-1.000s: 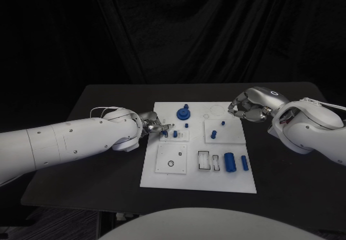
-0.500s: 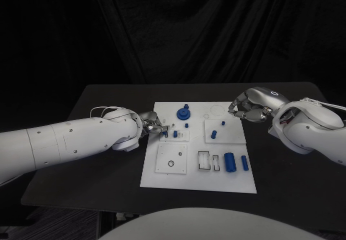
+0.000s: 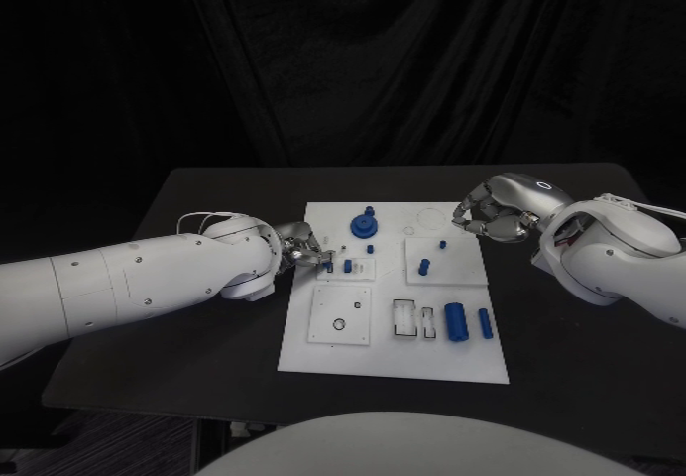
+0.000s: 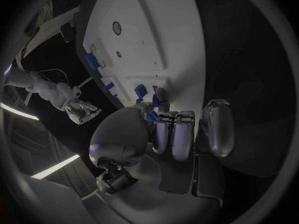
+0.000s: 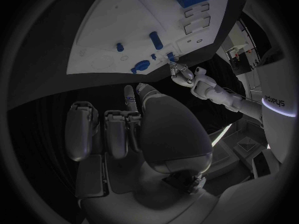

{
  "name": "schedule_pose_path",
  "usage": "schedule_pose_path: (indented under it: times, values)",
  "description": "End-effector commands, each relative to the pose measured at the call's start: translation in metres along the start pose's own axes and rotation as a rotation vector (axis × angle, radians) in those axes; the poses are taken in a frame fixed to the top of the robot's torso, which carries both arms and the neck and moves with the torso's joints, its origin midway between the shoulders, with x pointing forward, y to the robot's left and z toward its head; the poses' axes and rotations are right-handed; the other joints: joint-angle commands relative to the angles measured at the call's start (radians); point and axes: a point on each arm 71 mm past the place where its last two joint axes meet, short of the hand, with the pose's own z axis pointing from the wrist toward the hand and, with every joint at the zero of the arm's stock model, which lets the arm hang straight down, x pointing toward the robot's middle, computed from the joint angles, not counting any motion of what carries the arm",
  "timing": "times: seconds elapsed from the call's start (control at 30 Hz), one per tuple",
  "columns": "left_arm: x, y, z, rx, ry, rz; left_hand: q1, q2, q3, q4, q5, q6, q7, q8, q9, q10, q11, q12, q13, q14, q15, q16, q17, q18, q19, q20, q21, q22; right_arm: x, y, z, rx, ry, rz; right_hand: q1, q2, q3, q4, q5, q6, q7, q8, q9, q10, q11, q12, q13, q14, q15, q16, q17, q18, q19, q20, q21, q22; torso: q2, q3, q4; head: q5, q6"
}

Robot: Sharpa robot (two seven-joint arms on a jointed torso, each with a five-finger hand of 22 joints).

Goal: Assemble the parts on the task board

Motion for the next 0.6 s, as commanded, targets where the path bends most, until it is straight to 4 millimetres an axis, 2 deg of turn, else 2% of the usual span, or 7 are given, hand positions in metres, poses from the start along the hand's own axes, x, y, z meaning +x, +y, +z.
schedule_pose_path:
  times: [0.03,0.6]
  values:
    - [0.0161,0.0045,0.0007,-0.022,0.071,0.013,0.011,-0.002,0.009,0.000,0.007,-0.010,0.000,-0.005,0.023,0.104,0.004,0.000,0.263,0.106,0.003,0.006,0.263,0.010,-0.001,0.002,-0.003,0.190,0.0016,-0.0016,-0.0004,0.020,0.010,-0.002,0.010,0.002,0.006,0.001,0.005,0.001,0.004,-0.005,-0.001,0.066,0.000,-0.006,0.218,0.087,0.000,-0.005,0.186,-0.001,0.024,0.000,-0.002,0.202,-0.001,0.0005,0.0002,0.001,0.000]
    - [0.0186,0.0050,-0.0009,-0.023,0.075,0.011,0.036,-0.009,0.026,-0.002,0.022,-0.015,0.000,-0.005,0.023,0.104,0.003,0.000,0.263,0.106,0.002,0.006,0.263,0.011,-0.001,0.001,-0.005,0.189,0.0021,-0.0014,-0.0003,0.022,0.015,-0.002,0.012,0.003,0.008,0.000,0.007,0.001,0.005,-0.006,-0.001,0.066,0.000,-0.007,0.217,0.086,0.001,-0.007,0.184,-0.001,0.023,0.000,-0.004,0.201,0.002,0.0007,-0.0002,0.000,0.000]
